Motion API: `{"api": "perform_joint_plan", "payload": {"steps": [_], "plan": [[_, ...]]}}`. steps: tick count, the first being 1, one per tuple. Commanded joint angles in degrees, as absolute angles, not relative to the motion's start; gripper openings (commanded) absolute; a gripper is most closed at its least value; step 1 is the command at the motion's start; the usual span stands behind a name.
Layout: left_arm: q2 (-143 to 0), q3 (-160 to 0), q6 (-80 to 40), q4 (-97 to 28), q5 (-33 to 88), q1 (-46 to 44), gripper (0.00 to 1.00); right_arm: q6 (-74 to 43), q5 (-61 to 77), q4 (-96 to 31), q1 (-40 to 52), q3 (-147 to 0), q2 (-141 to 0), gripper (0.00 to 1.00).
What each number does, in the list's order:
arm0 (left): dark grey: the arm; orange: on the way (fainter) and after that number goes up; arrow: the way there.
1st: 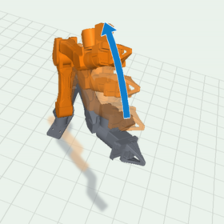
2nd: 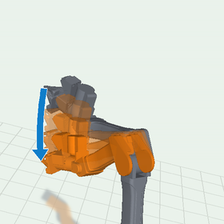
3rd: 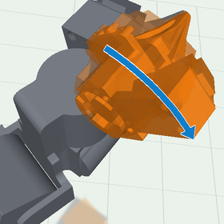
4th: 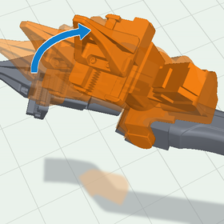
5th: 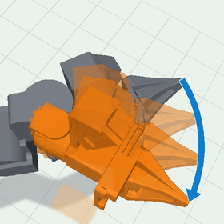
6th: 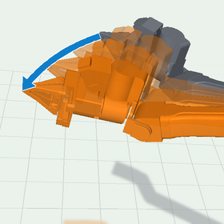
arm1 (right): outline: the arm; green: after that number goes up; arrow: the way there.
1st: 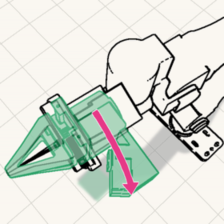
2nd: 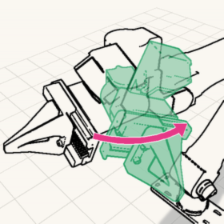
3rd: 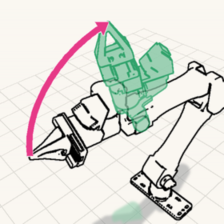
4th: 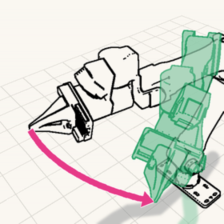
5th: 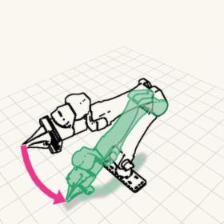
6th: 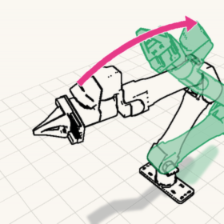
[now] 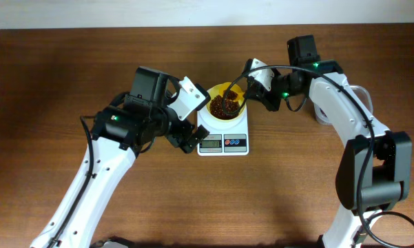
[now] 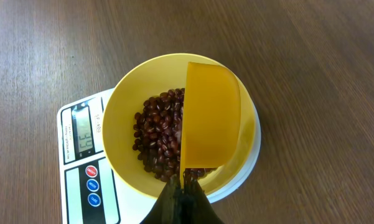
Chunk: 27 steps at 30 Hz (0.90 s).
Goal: Scoop item into bowl and weigh 50g on scale
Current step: 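Tip the scoop with the right gripper to pour beans into the bowl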
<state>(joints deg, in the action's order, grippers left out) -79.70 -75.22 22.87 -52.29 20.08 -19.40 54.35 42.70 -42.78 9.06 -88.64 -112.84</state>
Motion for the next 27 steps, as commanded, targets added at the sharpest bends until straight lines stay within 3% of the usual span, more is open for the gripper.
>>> {"api": "perform_joint_plan", "payload": {"steps": [1, 27], "plan": [[-78.7, -75.0, 22.5, -52.2, 20.1, -19.4, 0.99, 55.3, 42.8, -42.6, 9.4, -88.3, -113.6, 0.04], [-78.7, -75.0, 22.5, -52.2, 20.1, -19.4, 0.99, 61.1, 40.2, -40.7, 9.4, -88.3, -113.6, 0.04]]}}
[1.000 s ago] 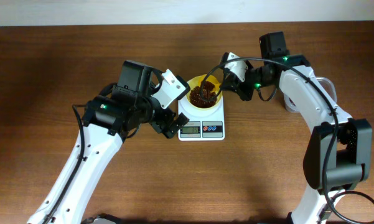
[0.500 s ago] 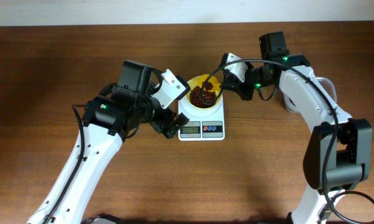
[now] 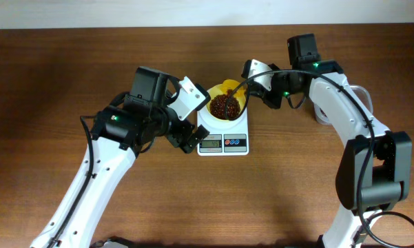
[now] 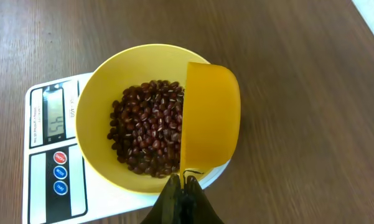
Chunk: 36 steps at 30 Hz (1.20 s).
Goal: Scoop item into bowl and weigh 50g on scale
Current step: 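Tip the scoop with the right gripper to pour beans into the bowl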
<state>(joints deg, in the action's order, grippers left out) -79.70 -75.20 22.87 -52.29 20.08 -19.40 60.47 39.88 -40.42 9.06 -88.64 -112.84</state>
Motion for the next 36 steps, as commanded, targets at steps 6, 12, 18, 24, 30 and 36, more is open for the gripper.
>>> {"api": "perform_joint_plan", "payload": {"steps": [6, 12, 18, 24, 30, 36], "plan": [[-78.7, -75.0, 22.5, -52.2, 20.1, -19.4, 0.99, 61.0, 40.2, -40.7, 9.4, -88.3, -113.6, 0.04], [-78.7, -75.0, 22.5, -52.2, 20.1, -19.4, 0.99, 61.1, 40.2, -40.7, 9.4, -88.3, -113.6, 0.04], [-78.7, -75.0, 22.5, -52.2, 20.1, -19.4, 0.99, 61.1, 40.2, -40.7, 9.4, -88.3, -113.6, 0.04], [-78.7, -75.0, 22.5, -52.2, 20.1, -19.4, 0.99, 61.1, 40.2, -40.7, 9.4, -88.3, -113.6, 0.04], [-78.7, -75.0, 22.5, -52.2, 20.1, -19.4, 0.99, 62.8, 40.2, -39.4, 9.4, -88.3, -113.6, 0.04], [-78.7, -75.0, 22.5, -52.2, 20.1, -19.4, 0.99, 62.8, 40.2, -40.3, 9.4, -88.3, -113.6, 0.04]]}}
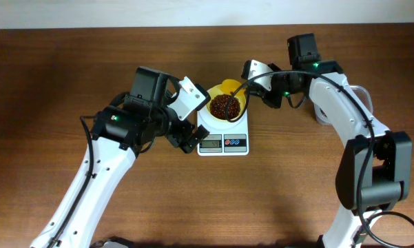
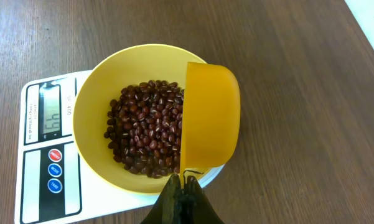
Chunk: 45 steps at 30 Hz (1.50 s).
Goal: Scoop item into bowl and weigh 50g on scale
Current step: 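Tip the scoop with the right gripper to pour beans into the bowl, then lift the empty scoop with the right gripper and move it toward the tub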
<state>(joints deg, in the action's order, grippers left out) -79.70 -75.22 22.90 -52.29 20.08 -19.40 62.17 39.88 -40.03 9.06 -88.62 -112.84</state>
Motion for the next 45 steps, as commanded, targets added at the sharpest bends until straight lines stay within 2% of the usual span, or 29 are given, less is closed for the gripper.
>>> {"api": "perform_joint_plan", "payload": {"steps": [1, 19, 36, 45], "plan": [[-78.7, -75.0, 22.5, -52.2, 20.1, -19.4, 0.99, 62.8, 40.2, -40.2, 9.4, -88.3, -113.6, 0.04], [-78.7, -75.0, 22.5, -52.2, 20.1, -19.4, 0.99, 66.2, 40.2, -40.3, 9.4, -88.3, -113.6, 0.04], [-78.7, -75.0, 22.5, -52.2, 20.1, -19.4, 0.99, 60.4, 44.6, -41.6, 9.4, -89.2, -112.8, 0.04], [-78.7, -75.0, 22.5, -52.2, 20.1, -19.4, 0.99, 33.1, 44.4, -41.1, 8.3, -101.6, -111.6, 0.04]]}}
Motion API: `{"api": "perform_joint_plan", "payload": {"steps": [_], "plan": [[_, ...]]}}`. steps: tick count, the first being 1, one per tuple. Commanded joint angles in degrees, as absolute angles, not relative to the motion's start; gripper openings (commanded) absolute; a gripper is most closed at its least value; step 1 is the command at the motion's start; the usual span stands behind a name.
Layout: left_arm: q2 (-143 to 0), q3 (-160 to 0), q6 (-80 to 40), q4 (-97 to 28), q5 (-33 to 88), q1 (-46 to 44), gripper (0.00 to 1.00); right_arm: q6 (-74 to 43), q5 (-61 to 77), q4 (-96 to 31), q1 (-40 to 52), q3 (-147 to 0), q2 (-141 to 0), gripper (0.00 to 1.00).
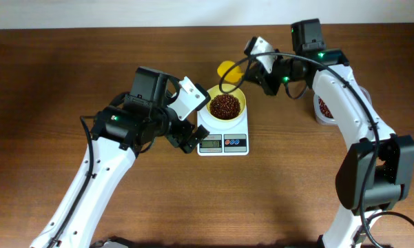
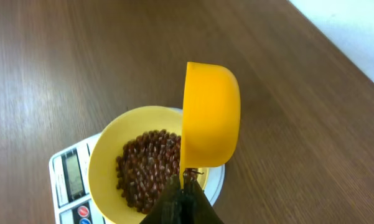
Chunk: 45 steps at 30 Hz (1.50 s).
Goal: Scoop item into bowl and weigh 50g on scale
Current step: 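Lift the empty scoop with the right gripper and move it toward the tub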
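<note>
A yellow bowl (image 1: 227, 105) of dark red beans (image 2: 147, 167) stands on the white scale (image 1: 223, 138). My right gripper (image 2: 185, 191) is shut on the handle of a yellow scoop (image 2: 211, 112), held on its side above and behind the bowl; in the overhead view the scoop (image 1: 226, 68) hangs over the table beyond the scale. My left gripper (image 1: 188, 140) hovers at the scale's left edge, its jaws parted with nothing in them.
A white container (image 1: 324, 109) holding red beans stands at the right, partly hidden under my right arm. The scale's display (image 1: 210, 144) and round buttons (image 1: 236, 142) face the front. The table's far edge (image 2: 336, 25) lies close behind the scoop.
My right gripper has lifted the scoop up and back from over the bowl's rim; it now hangs higher, beyond the scale. The left arm has not moved.
The scoop was tipped on its side over the bowl of beans at the first moment and stayed there through the following two, shifting slightly toward the rim. Now it is raised clear of the bowl. My left gripper stayed beside the scale throughout.
</note>
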<state>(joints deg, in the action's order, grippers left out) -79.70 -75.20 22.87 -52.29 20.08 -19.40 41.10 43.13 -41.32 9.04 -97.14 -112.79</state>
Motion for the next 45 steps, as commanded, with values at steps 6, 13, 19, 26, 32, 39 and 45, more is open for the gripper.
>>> {"api": "perform_joint_plan", "payload": {"steps": [6, 13, 19, 26, 32, 39, 45], "plan": [[-78.7, -75.0, 22.5, -52.2, 20.1, -19.4, 0.99, 5.8, 44.3, -36.3, -4.3, -105.4, -111.6, 0.04], [-78.7, -75.0, 22.5, -52.2, 20.1, -19.4, 0.99, 2.9, 30.4, -36.1, -15.9, -105.4, -111.6, 0.04], [-78.7, -75.0, 22.5, -52.2, 20.1, -19.4, 0.99, -14.9, 18.1, -33.5, -15.9, -105.4, -111.9, 0.04], [-78.7, -75.0, 22.5, -52.2, 20.1, -19.4, 0.99, -34.1, 21.3, -35.3, -16.3, -104.8, -111.9, 0.04], [-78.7, -75.0, 22.5, -52.2, 20.1, -19.4, 0.99, -38.0, 23.3, -35.1, -17.1, -104.8, -111.9, 0.04], [-78.7, -75.0, 22.5, -52.2, 20.1, -19.4, 0.99, -38.5, 25.3, -37.8, -17.1, -104.8, -111.9, 0.04], [-78.7, -75.0, 22.5, -52.2, 20.1, -19.4, 0.99, -46.6, 12.7, -45.6, -15.3, -104.8, -111.3, 0.04]]}}
